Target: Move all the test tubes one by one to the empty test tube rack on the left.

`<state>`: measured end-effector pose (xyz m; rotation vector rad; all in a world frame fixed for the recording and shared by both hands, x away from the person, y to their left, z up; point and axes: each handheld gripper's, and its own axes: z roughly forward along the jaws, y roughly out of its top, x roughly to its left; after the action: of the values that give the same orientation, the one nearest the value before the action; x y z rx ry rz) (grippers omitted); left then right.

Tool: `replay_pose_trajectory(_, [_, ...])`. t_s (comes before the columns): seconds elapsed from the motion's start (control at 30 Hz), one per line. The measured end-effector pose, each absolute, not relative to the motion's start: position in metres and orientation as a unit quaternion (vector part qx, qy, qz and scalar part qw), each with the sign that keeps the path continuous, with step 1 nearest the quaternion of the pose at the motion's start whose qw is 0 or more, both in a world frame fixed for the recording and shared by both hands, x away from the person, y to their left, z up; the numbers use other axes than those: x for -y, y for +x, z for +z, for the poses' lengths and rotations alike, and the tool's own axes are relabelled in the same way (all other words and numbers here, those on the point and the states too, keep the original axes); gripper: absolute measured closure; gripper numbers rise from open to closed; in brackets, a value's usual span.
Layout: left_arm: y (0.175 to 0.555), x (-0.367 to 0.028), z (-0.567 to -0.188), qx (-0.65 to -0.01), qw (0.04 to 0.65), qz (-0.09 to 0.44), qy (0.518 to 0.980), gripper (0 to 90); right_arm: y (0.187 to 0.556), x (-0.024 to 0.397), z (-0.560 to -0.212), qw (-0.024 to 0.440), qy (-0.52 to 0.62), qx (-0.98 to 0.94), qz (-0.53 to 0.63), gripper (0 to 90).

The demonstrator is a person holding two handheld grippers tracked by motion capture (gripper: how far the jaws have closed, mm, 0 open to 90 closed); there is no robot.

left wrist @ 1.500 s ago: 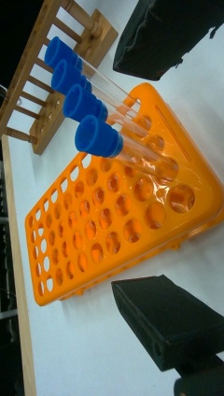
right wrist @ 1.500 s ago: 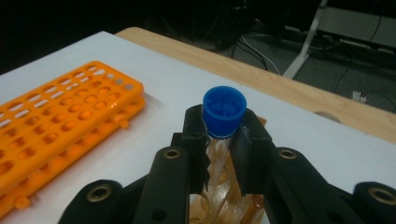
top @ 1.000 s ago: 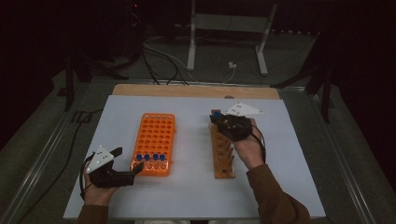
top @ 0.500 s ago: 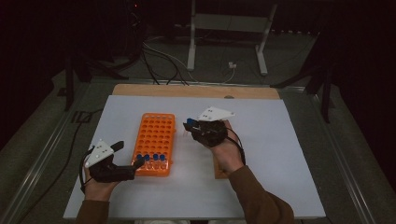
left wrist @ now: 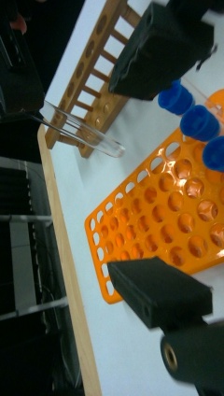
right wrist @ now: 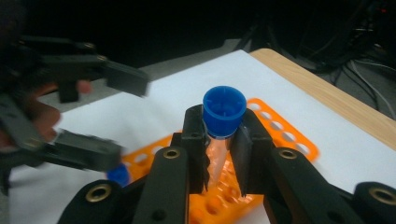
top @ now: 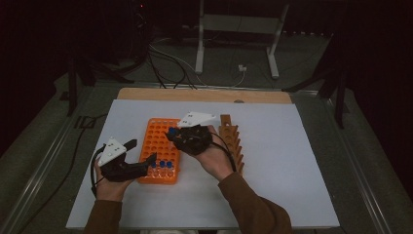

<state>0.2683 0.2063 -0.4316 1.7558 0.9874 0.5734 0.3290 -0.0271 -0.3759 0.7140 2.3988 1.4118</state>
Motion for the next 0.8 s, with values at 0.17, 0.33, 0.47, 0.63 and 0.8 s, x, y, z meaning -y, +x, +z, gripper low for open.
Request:
replay_pose_trajectory(0.17, [0.27, -0.2, -0.43, -0.402, 0.496, 0.248, 0.729, 29.2, 0.324, 0.009, -0.378, 0.123, 0.233, -0.835, 0.483, 76.8])
replay_pose_trajectory(0.33, [0.271, -0.194, -0.428, -0.373, 0.501, 0.241, 0.743, 51.5, 0.322, 0.001, -0.38, 0.108, 0.23, -0.834, 0.49, 76.8])
replay_pose_trajectory(0.47, [0.272, -0.191, -0.428, -0.363, 0.501, 0.24, 0.748, 66.1, 0.322, 0.0, -0.382, 0.095, 0.234, -0.831, 0.496, 76.8])
replay_pose_trajectory(0.63, [0.271, -0.189, -0.428, -0.354, 0.499, 0.243, 0.753, 74.8, 0.322, 0.0, -0.383, 0.09, 0.237, -0.829, 0.498, 76.8])
replay_pose_trajectory(0.8, [0.271, -0.186, -0.428, -0.347, 0.497, 0.246, 0.756, 77.8, 0.323, 0.0, -0.384, 0.088, 0.241, -0.828, 0.498, 76.8])
